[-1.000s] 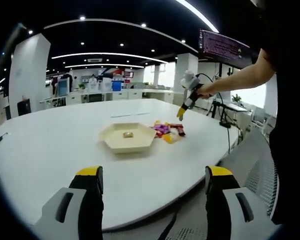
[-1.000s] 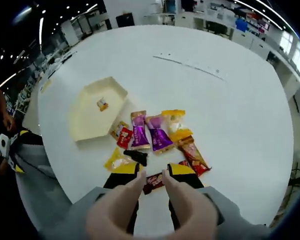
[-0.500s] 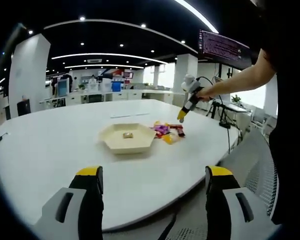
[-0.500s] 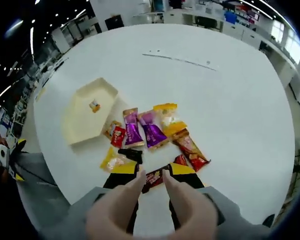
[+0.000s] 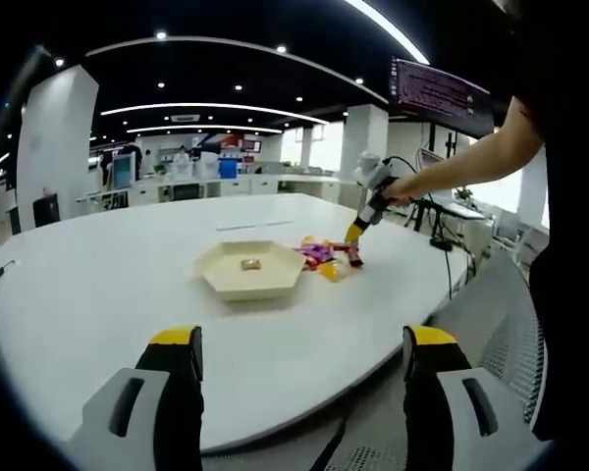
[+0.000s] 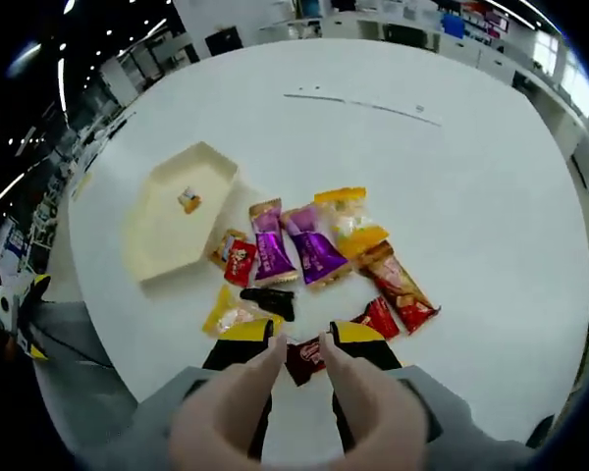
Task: Place the target food into the container with the food tongs after gripping and lifting it, then release it inside without dropping or visibly crushing the food.
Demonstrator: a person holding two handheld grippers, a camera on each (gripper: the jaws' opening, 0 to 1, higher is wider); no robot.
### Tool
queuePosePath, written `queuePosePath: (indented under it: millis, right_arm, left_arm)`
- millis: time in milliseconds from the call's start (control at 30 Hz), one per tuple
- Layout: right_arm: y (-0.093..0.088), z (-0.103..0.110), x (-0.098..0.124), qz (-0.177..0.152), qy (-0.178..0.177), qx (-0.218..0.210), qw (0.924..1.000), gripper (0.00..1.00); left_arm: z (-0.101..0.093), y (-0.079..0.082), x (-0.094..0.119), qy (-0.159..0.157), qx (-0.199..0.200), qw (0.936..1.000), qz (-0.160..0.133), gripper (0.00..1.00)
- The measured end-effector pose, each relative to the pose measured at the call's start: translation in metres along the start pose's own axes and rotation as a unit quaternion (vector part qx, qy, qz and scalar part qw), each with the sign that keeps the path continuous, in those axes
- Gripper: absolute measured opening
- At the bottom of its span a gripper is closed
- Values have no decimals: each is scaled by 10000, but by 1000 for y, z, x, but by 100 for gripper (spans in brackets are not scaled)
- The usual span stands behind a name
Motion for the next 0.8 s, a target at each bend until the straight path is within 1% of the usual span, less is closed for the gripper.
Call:
queuePosePath:
  millis: [333, 467, 567, 600, 700, 733, 767, 800]
  right_arm:
    - [1, 6, -15, 98, 132, -18, 9999, 23]
    - [-3, 7, -20, 174, 157, -11, 9997, 23]
    - [-3, 6, -20, 153, 166, -35, 9997, 23]
    - [-3, 6, -20, 162, 168, -35, 9997, 23]
    - [-3, 4, -19, 175, 179, -37, 9997, 23]
    - [-4, 4, -19, 176, 185, -43, 9997, 23]
    - [-4, 4, -19, 173, 186, -40, 9997, 23]
    - [-4, 4, -19, 156, 193, -40, 9997, 23]
  left_arm:
    - [0, 1, 0, 8, -18, 10000, -32, 83]
    - [0, 2, 1, 15, -50, 9999, -94, 87]
    - [0, 2, 1, 37, -64, 9999, -95, 90]
    - [1, 2, 0, 25, -65, 10000, -58, 91]
    - [1, 3, -3, -91, -195, 9994, 262, 100]
    - [2, 3, -3, -104, -391, 9979, 505, 98]
    - [3, 5, -4, -78, -511, 9971, 561, 98]
    - [4, 10, -6, -56, -576, 9970, 522, 98]
Point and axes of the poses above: the point that each gripper's makers call its tool centre point, and the gripper's own axes: x roughly backward along the fingers, z roughly to its left, y roughly out of its top, the point moved 10 cm from there along x, roughly backward along the fingers, and after that the axes turned 13 degrees about z, right-handed, at the moved point
